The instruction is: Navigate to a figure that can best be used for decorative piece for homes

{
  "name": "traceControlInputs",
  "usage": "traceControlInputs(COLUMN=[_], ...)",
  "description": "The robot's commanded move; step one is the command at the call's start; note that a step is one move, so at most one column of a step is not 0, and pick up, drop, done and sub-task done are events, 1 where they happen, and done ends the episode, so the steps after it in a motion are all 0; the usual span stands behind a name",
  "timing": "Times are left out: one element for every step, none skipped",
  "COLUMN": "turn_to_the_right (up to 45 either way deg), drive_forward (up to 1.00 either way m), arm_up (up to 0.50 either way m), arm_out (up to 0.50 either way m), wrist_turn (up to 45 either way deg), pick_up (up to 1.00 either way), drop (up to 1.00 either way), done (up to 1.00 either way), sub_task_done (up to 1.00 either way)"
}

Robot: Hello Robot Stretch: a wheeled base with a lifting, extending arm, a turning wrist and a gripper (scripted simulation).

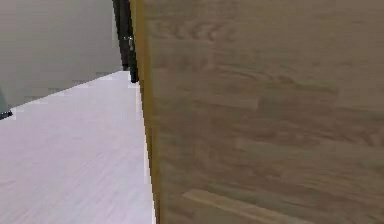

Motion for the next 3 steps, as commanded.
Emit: traceControlInputs(turn_to_the_right=[-45.0, -18.0, 0.0], drive_forward=[0.0, 0.0, 0.4], arm_up=[0.0, 0.0, 0.0], arm_out=[0.0, 0.0, 0.0], wrist_turn=[0.0, 0.0, 0.0], pick_up=[0.0, 0.0, 0.0], drop=[0.0, 0.0, 0.0], done=[0.0, 0.0, 0.0], sub_task_done=[0.0, 0.0, 0.0])
